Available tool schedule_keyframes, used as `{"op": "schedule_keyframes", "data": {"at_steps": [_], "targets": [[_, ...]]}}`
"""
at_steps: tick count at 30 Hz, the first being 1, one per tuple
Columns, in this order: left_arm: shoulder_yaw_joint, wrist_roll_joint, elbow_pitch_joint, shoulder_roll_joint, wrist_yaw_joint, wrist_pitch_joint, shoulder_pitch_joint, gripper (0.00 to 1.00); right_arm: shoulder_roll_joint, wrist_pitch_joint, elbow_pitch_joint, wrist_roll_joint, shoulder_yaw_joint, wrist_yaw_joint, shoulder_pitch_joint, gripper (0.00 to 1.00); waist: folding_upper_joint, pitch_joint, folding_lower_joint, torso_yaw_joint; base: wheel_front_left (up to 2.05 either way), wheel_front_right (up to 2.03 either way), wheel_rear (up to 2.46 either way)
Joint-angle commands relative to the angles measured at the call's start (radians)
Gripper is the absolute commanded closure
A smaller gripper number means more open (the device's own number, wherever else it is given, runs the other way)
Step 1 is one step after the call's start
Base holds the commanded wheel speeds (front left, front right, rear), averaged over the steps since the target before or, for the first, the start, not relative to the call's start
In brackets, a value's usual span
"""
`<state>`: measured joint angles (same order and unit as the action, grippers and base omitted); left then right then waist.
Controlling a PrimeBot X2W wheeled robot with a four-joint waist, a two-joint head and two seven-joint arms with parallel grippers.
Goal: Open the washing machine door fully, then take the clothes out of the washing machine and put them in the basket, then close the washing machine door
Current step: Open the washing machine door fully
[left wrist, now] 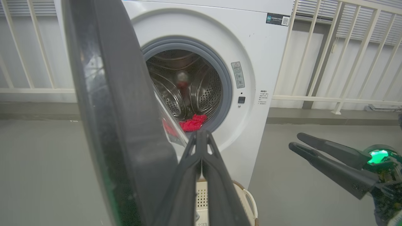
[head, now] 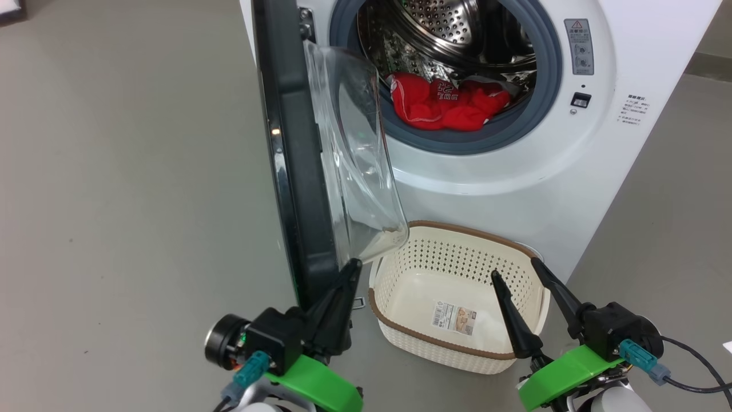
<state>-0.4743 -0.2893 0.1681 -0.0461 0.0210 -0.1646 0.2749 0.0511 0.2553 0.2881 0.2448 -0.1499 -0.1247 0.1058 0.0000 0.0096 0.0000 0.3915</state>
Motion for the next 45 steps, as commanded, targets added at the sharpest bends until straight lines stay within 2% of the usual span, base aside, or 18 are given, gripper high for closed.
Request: {"op": "schedule_keyframes", "data": {"at_steps": [1, 12, 25, 37, 45], "targets": [[0.043, -0.009, -0.011, -0.005, 0.013, -0.012, 0.043, 1.0, -0.001, 0.006, -0.029, -0.002, -0.023, -0.006, 0.037, 0.0, 0.0, 0.0, 0.0, 0.002, 0.0, 0.0, 0.0], [0.063, -0.018, 0.06, -0.012, 0.045, -0.009, 0.047, 1.0, -0.001, 0.006, -0.025, -0.004, -0.025, -0.006, 0.025, 0.0, 0.0, -0.01, 0.0, 0.028, 0.0, 0.0, 0.0], [0.107, -0.041, 0.072, -0.039, 0.091, -0.011, 0.024, 1.0, -0.001, 0.006, -0.019, -0.007, -0.033, -0.006, 0.008, 0.0, 0.0, -0.018, 0.0, 0.087, 0.0, 0.0, 0.0], [0.205, -0.08, 0.056, -0.093, 0.151, -0.017, 0.012, 1.0, -0.001, 0.006, -0.011, -0.029, -0.048, -0.006, 0.015, 0.0, 0.0, 0.009, 0.0, 0.119, 0.0, 0.0, 0.0], [0.269, -0.108, 0.08, -0.129, 0.166, -0.035, 0.04, 1.0, -0.001, 0.006, -0.007, -0.044, -0.043, -0.006, 0.026, 0.0, 0.0, 0.034, 0.0, 0.122, 0.0, 0.0, 0.0]]}}
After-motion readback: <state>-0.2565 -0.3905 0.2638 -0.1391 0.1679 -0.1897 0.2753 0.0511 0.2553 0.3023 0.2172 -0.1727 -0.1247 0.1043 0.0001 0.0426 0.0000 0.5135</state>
